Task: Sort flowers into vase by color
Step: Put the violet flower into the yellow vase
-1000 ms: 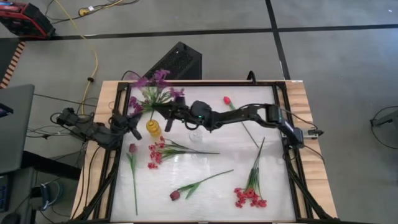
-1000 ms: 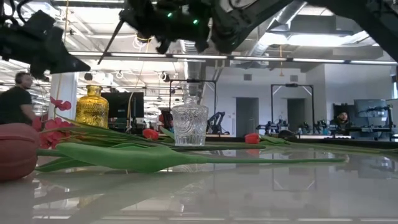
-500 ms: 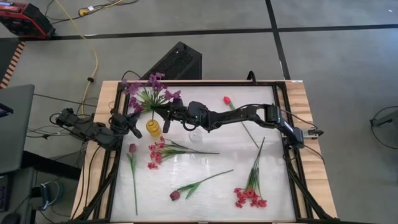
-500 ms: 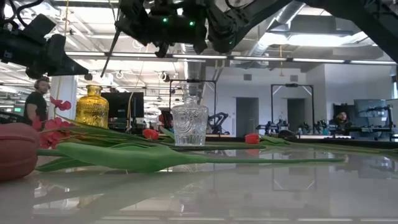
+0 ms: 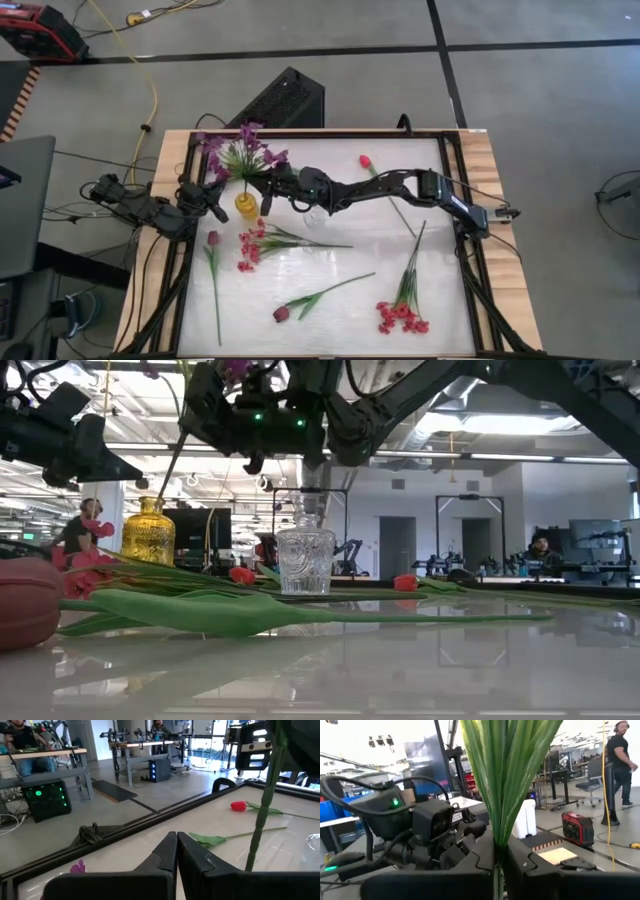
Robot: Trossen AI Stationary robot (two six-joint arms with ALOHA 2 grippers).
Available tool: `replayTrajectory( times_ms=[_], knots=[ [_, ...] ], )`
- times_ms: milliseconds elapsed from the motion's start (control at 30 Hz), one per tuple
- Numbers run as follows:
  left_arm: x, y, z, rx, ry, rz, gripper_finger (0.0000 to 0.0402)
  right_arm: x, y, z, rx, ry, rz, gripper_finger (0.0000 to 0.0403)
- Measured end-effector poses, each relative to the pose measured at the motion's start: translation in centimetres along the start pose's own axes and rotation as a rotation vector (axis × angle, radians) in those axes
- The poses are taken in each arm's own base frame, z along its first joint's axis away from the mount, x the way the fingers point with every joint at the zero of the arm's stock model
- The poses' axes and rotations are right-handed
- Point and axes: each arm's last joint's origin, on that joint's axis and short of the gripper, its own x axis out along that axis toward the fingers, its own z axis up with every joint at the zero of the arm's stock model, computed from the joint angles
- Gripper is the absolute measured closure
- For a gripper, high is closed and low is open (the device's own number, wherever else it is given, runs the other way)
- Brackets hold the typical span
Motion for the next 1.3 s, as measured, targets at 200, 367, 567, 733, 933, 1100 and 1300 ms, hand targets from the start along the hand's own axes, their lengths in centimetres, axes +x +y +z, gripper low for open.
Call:
replayTrajectory(
  times_ms=[200, 367, 567, 733, 933, 1100, 1300],
  knots=[
    [0.0, 0.0, 0.0, 0.0, 0.0, 0.0, 0.0401, 0.0, 0.1, -0.5, -0.024, 0.056, 0.063, 0.0345],
    [0.0, 0.0, 0.0, 0.0, 0.0, 0.0, 0.0401, 0.0, 0.1, -0.8, -0.032, 0.098, 0.121, 0.0315],
    [0.0, 0.0, 0.0, 0.0, 0.0, 0.0, 0.0401, 0.8, -0.9, -0.3, 0.032, 0.242, 0.183, 0.0247],
    [0.0, 0.0, 0.0, -0.001, 0.0, 0.0, 0.0401, 1.9, -1.2, 1.2, -0.02, 0.42, 0.177, 0.0177],
    [0.0, 0.0, 0.0, -0.001, 0.002, -0.009, 0.0401, 2.1, -0.8, 4.1, -0.131, 0.708, 0.163, 0.0131],
    [0.0, 0.0, 0.0, -0.001, 0.002, -0.009, 0.0401, 1.0, -0.9, 6.8, -0.191, 0.925, 0.159, 0.0127],
    [0.0, -0.1, 0.1, -0.064, 0.002, -0.026, 0.0401, -1.6, -1.3, 10.2, -0.206, 1.088, 0.147, 0.0127]
  ],
)
